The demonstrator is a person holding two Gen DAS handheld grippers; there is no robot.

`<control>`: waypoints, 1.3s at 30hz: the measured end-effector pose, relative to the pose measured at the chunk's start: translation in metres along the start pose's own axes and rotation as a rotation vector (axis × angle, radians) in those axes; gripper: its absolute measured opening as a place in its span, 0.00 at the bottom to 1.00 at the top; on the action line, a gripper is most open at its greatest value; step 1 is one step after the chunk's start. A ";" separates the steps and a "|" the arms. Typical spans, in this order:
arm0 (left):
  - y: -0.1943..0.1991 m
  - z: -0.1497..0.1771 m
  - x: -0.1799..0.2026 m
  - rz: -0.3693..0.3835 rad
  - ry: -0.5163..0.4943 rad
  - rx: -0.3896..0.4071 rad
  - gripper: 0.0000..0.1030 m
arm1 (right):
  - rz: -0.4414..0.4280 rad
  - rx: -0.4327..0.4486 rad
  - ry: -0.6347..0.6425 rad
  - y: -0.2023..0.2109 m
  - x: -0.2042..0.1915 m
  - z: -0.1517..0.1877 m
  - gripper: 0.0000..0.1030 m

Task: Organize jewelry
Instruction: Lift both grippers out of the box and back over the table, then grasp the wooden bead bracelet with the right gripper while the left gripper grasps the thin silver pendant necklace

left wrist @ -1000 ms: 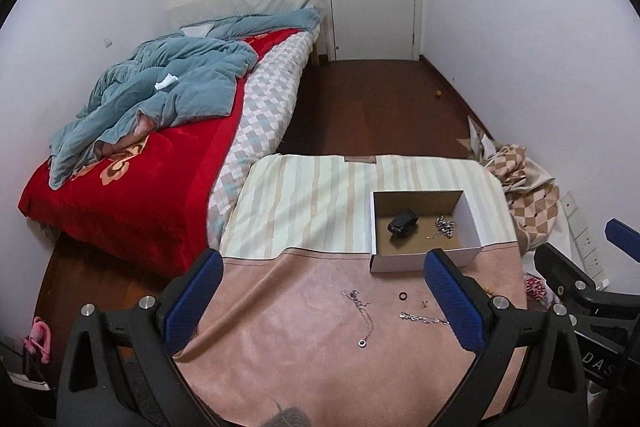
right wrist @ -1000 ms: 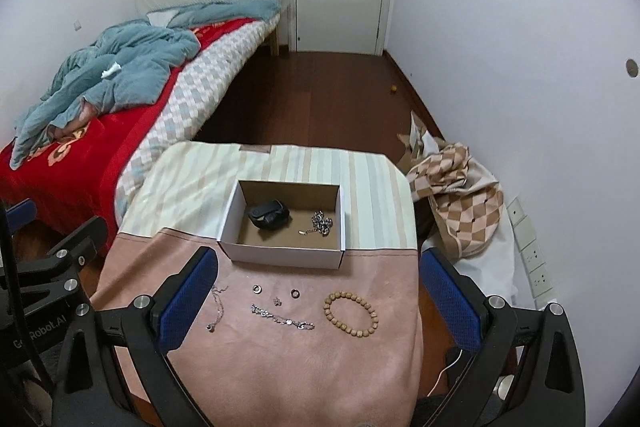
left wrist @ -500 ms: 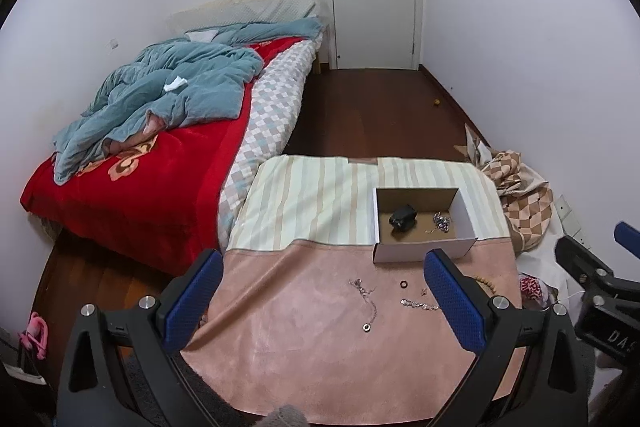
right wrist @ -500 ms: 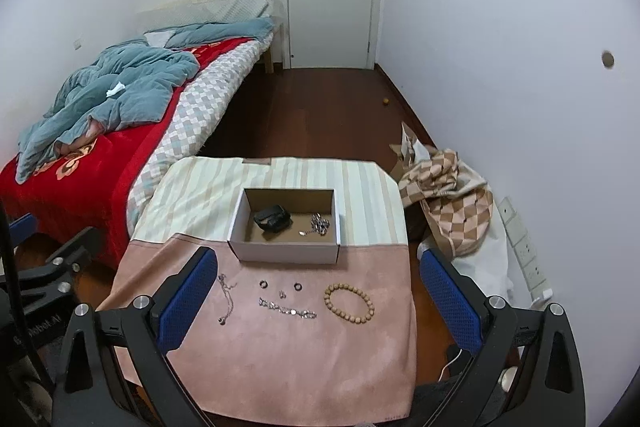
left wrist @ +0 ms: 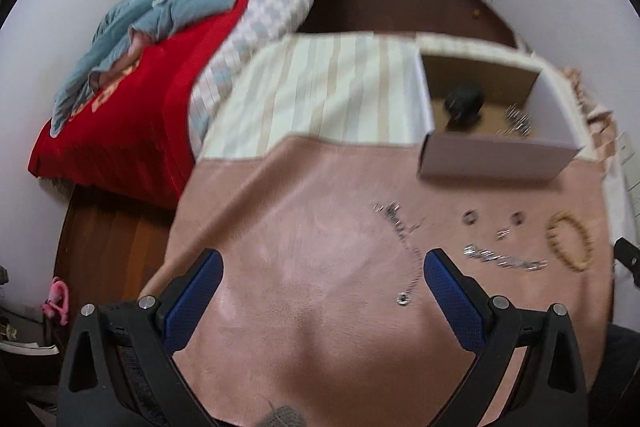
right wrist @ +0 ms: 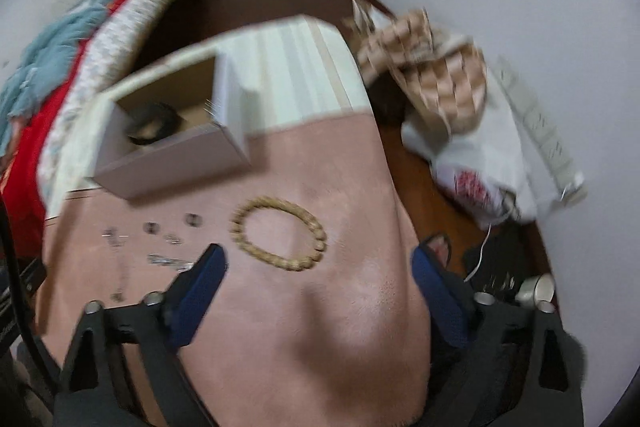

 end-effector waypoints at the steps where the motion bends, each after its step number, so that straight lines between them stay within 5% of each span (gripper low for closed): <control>1: -0.010 0.002 0.003 -0.006 -0.007 -0.023 1.00 | 0.004 -0.015 -0.015 -0.012 0.005 0.000 0.82; 4: -0.028 0.004 0.007 0.007 -0.021 -0.073 1.00 | 0.016 -0.062 -0.058 -0.048 0.021 -0.001 0.81; 10: -0.056 0.014 0.012 0.052 -0.031 -0.170 1.00 | 0.057 -0.093 -0.030 -0.072 0.021 0.000 0.63; 12: -0.060 0.018 0.014 0.066 -0.030 -0.186 1.00 | 0.068 -0.079 -0.007 -0.071 0.018 0.000 0.42; 14: -0.062 0.021 0.017 0.079 -0.034 -0.197 1.00 | 0.057 -0.074 -0.001 -0.068 0.018 0.000 0.09; 22: -0.066 0.020 0.011 0.163 0.025 -0.252 0.99 | -0.075 -0.113 -0.011 -0.048 0.008 0.023 0.09; 27: -0.076 0.003 0.014 0.216 0.068 -0.258 0.98 | -0.081 -0.094 0.009 -0.042 -0.005 0.030 0.09; 31: -0.078 -0.006 0.027 0.273 0.028 -0.275 0.82 | -0.074 -0.086 -0.004 -0.046 -0.005 0.026 0.09; 39: -0.061 0.037 0.024 0.269 -0.102 -0.247 0.82 | -0.067 -0.080 0.004 -0.040 -0.002 0.025 0.09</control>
Point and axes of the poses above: each gripper's, at about its wrist camera, not at the fingertips, and y roughly against the way its jaws point, x to its right, z to its underside, the point moved 1 cm from there along -y, roughly the way its jaws point, and after that the axes turned 13 degrees about -z, right-handed, at the moved point
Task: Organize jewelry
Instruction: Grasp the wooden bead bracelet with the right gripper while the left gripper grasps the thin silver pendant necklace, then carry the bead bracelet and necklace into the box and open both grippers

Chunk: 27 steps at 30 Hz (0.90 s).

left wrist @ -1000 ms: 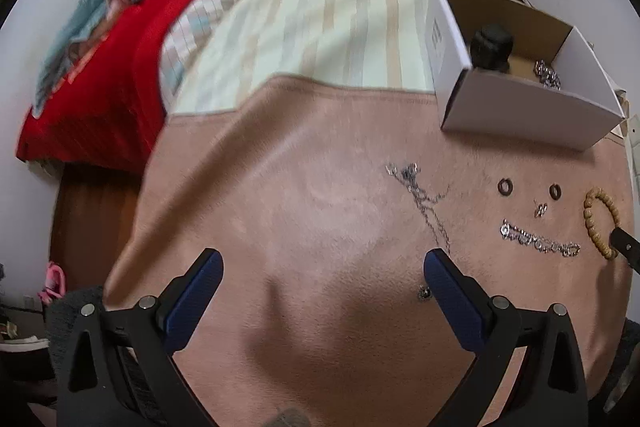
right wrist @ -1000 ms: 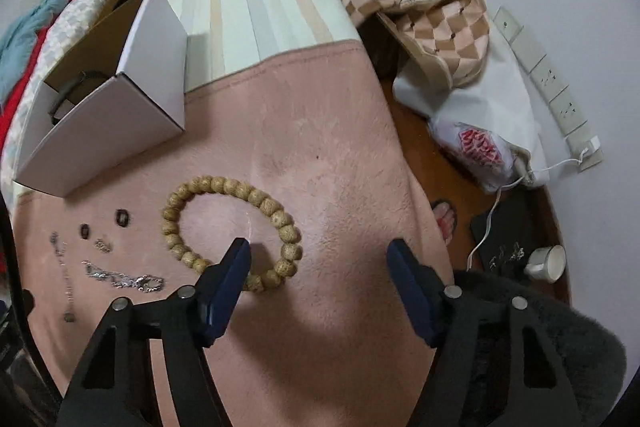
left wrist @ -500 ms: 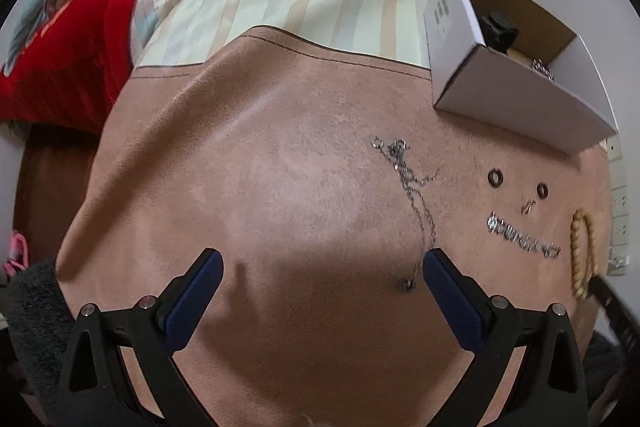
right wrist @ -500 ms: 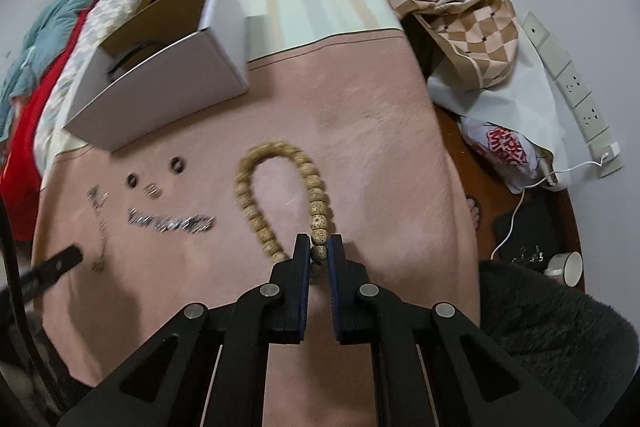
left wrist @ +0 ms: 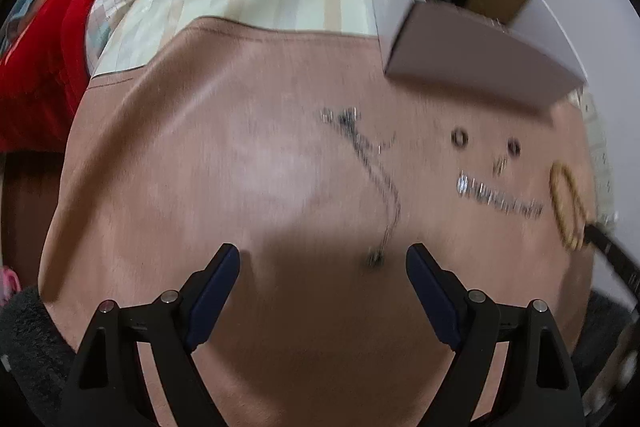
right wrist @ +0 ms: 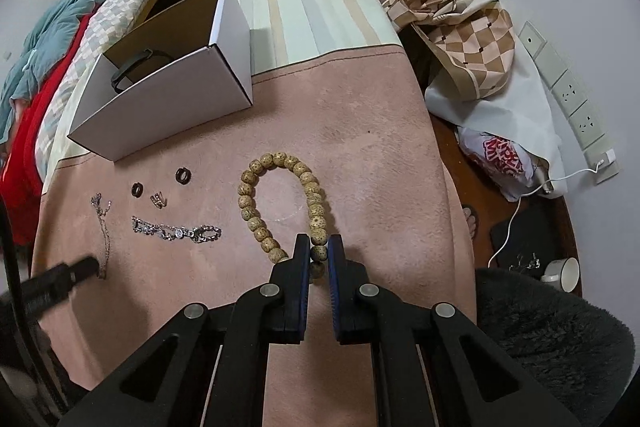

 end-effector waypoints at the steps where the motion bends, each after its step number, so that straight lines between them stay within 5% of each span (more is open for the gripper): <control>1: 0.000 0.004 0.002 -0.012 -0.014 0.009 0.82 | 0.000 -0.001 -0.002 0.000 0.001 0.000 0.09; 7: 0.000 0.013 0.021 -0.042 -0.062 0.045 0.78 | 0.013 -0.009 0.000 -0.006 0.002 0.001 0.09; 10: 0.003 0.011 0.029 -0.038 -0.087 0.088 0.56 | 0.018 -0.011 0.003 -0.006 0.002 0.003 0.09; 13: 0.010 0.012 0.042 -0.023 -0.122 0.118 0.11 | 0.021 -0.012 0.002 -0.006 0.003 0.003 0.09; 14: 0.011 0.014 0.044 -0.019 -0.131 0.114 0.07 | 0.021 -0.010 0.000 -0.006 0.002 0.004 0.09; 27: 0.060 0.005 0.024 0.076 -0.079 0.170 0.07 | -0.079 0.073 0.002 0.032 -0.015 -0.010 0.09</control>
Point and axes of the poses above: each gripper's, at about its wrist camera, not at the fingertips, and y roughly against the way its jaws point, x to its right, z to its underside, the point moved 1 cm from there along -y, roughly the way its jaws point, and after that the axes turned 13 degrees about -z, right-handed, at the moved point
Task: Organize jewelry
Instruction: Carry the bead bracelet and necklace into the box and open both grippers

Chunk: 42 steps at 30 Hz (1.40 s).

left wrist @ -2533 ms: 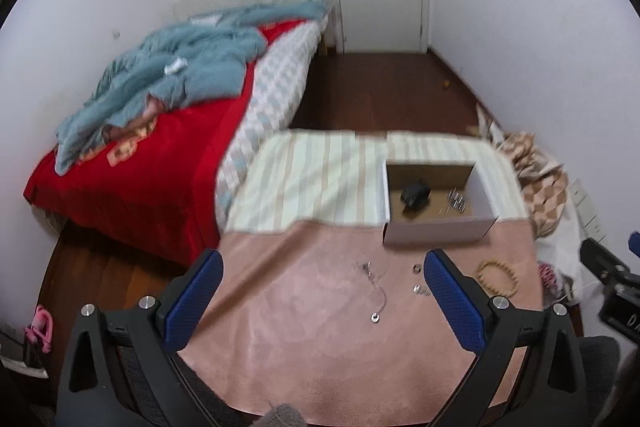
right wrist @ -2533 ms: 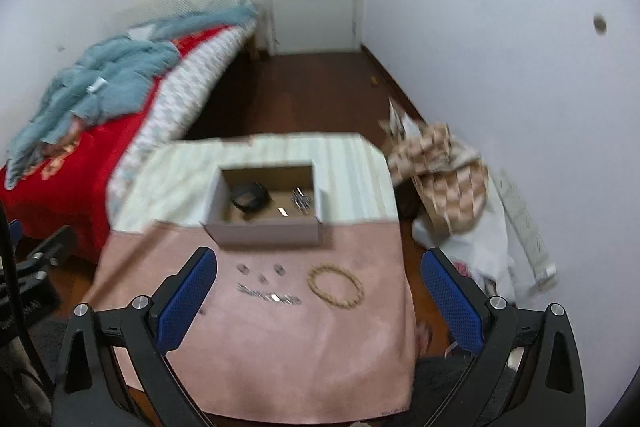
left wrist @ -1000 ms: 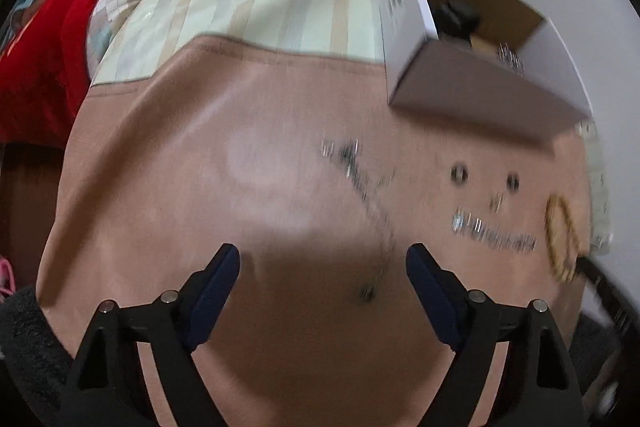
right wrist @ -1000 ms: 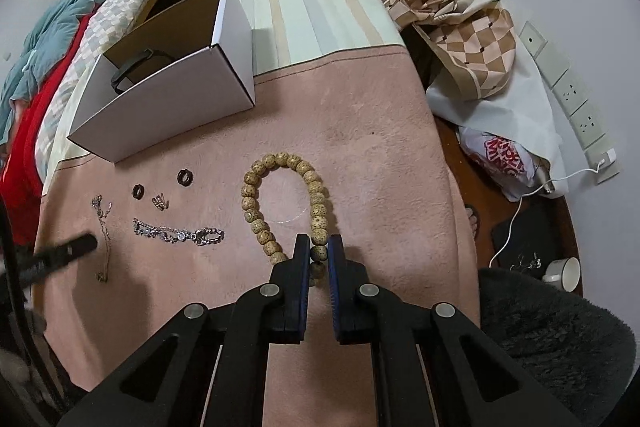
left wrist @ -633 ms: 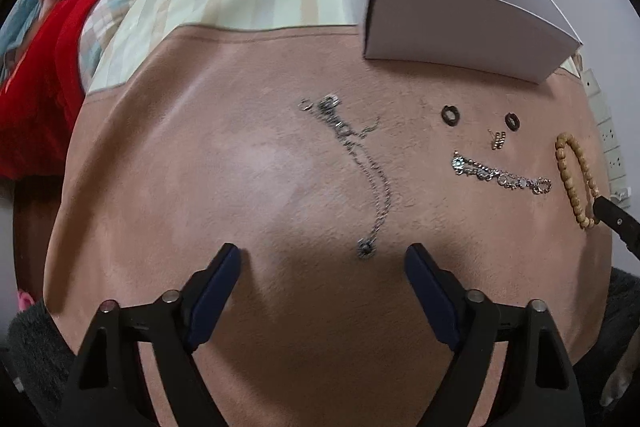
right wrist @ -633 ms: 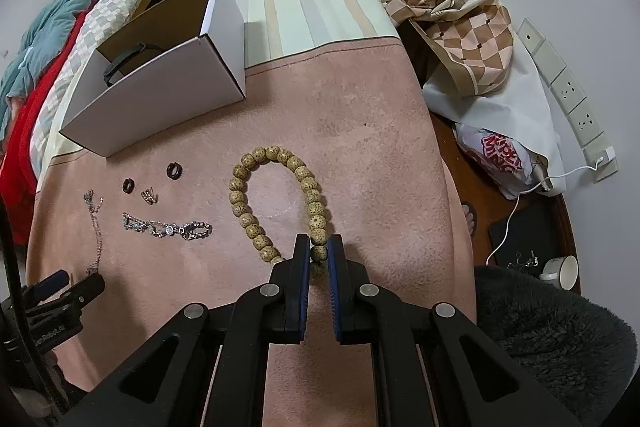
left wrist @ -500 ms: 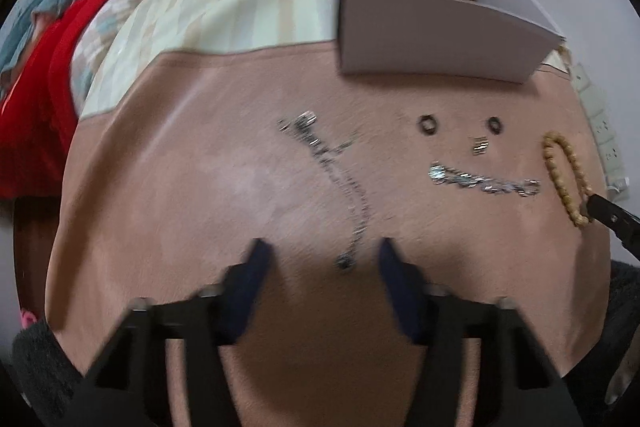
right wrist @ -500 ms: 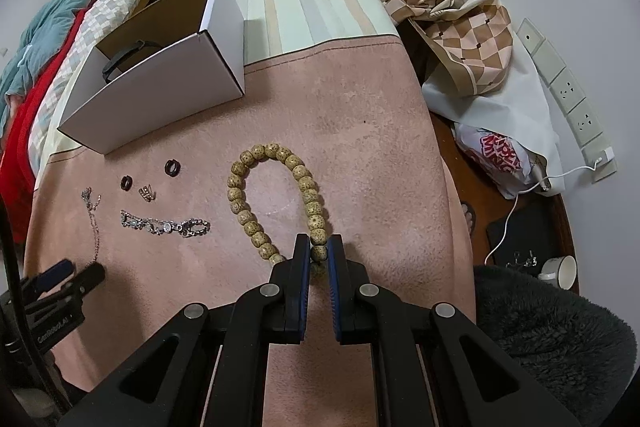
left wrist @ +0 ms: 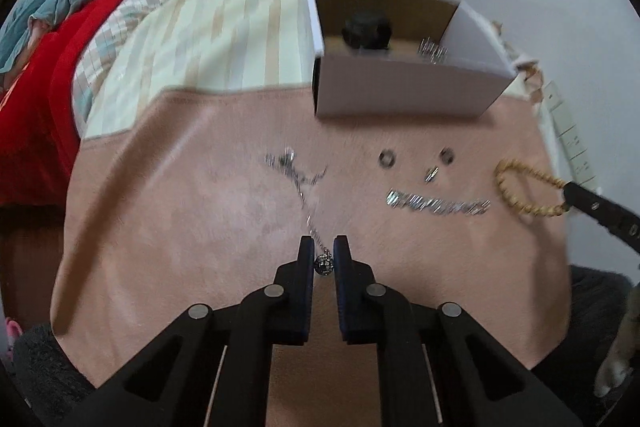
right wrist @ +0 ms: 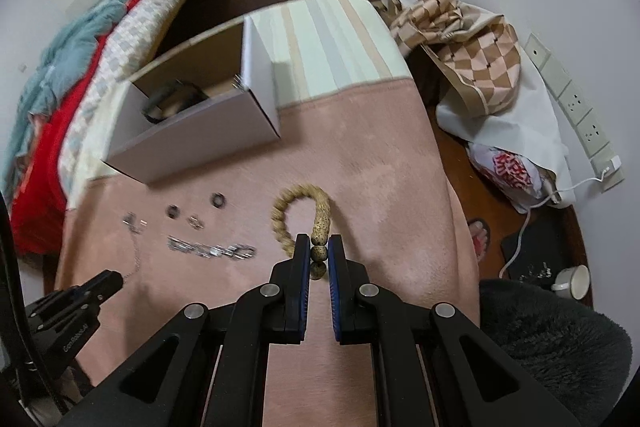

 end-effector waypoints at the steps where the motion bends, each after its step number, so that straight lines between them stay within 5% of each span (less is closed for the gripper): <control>1: 0.008 -0.004 -0.002 0.016 0.009 0.013 0.07 | -0.012 0.008 0.002 0.004 -0.003 -0.003 0.09; 13: 0.077 -0.082 -0.029 0.159 0.061 0.151 0.07 | -0.142 0.098 0.079 0.055 -0.053 -0.044 0.09; 22: 0.108 -0.153 -0.025 0.183 0.056 0.260 0.07 | -0.188 0.152 0.199 0.070 -0.104 -0.121 0.09; 31: 0.070 -0.195 -0.017 0.178 0.036 0.208 0.07 | -0.190 0.026 0.198 0.007 -0.108 -0.176 0.09; 42: 0.016 -0.174 -0.011 0.210 0.045 0.066 0.07 | -0.250 -0.106 0.187 -0.041 -0.104 -0.164 0.09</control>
Point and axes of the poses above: each gripper's, at about its wrist camera, not at the fingertips, and y roughly against the way its jaws point, x to its right, z to its underside, the point moved 1 cm from there along -y, roughly the way its jaws point, and after that the axes turned 13 degrees about -z, right-handed, at the moved point
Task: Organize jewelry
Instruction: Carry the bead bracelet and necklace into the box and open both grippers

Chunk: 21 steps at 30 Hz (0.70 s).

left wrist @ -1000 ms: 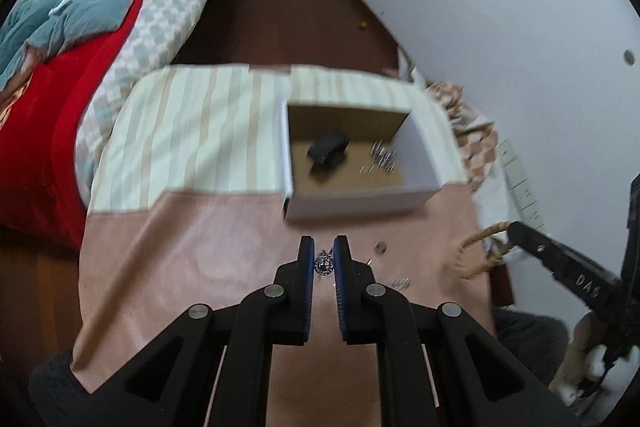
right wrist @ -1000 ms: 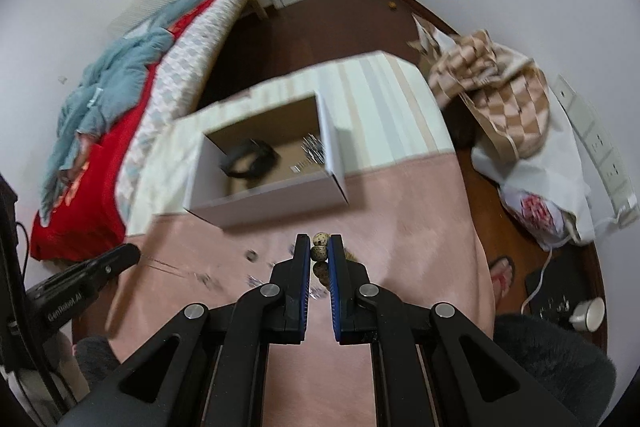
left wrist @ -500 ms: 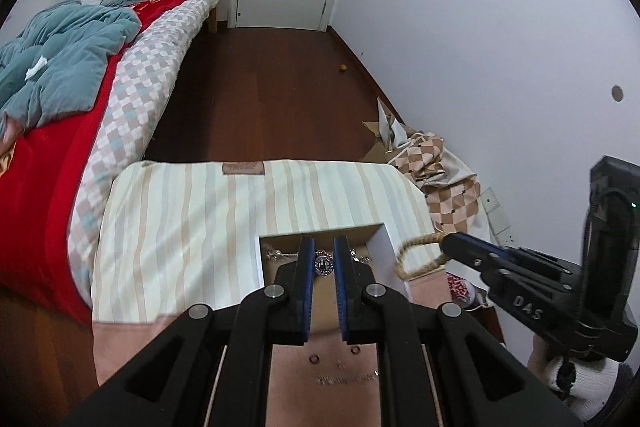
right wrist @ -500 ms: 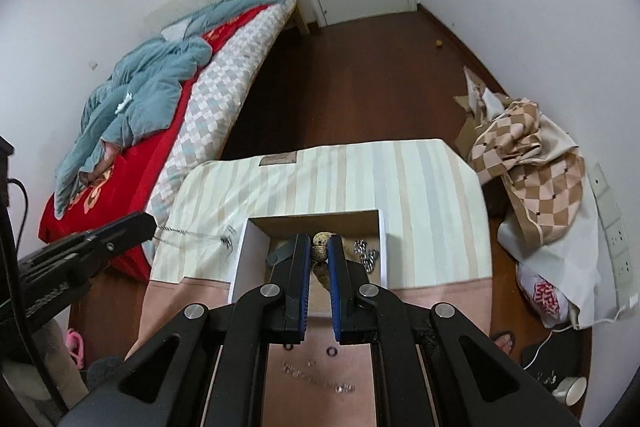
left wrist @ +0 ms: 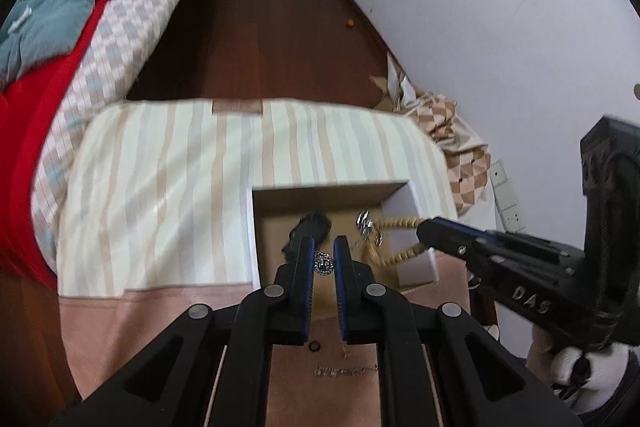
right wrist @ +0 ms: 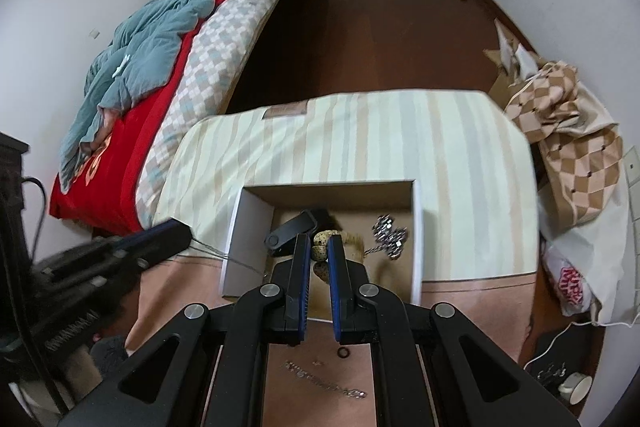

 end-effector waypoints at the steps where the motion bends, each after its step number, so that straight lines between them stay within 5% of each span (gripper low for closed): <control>1: -0.006 0.003 -0.001 0.005 0.001 -0.020 0.07 | -0.012 -0.013 -0.007 -0.004 0.001 0.001 0.09; 7: -0.034 0.015 -0.011 -0.005 0.044 -0.104 0.07 | -0.091 -0.133 -0.084 -0.038 0.019 0.005 0.09; 12: -0.040 0.015 -0.015 -0.072 0.070 -0.125 0.09 | -0.046 -0.209 -0.103 -0.056 0.034 0.008 0.10; 15: -0.038 0.014 -0.015 -0.105 0.067 -0.117 0.10 | 0.016 -0.193 -0.074 -0.052 0.033 0.007 0.35; 16: -0.036 0.013 -0.014 -0.119 0.061 -0.107 0.16 | 0.028 -0.188 -0.070 -0.050 0.033 0.005 0.46; 18: -0.032 0.012 -0.013 -0.150 0.045 -0.084 0.35 | 0.056 -0.164 -0.046 -0.042 0.030 0.005 0.48; 20: -0.026 0.011 -0.012 -0.193 0.034 -0.050 0.69 | 0.101 -0.144 -0.020 -0.033 0.029 0.004 0.50; 21: -0.024 0.011 -0.012 -0.211 0.030 -0.032 0.71 | 0.155 -0.127 0.006 -0.028 0.027 0.005 0.52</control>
Point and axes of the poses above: each gripper's, at about its wrist camera, not at the fingertips, and y roughly against the way its jaws point, x to its right, z to its underside, the point moved 1 cm from there along -y, roughly the way its jaws point, and after that the axes turned 13 degrees about -z, right-handed, at the moved point
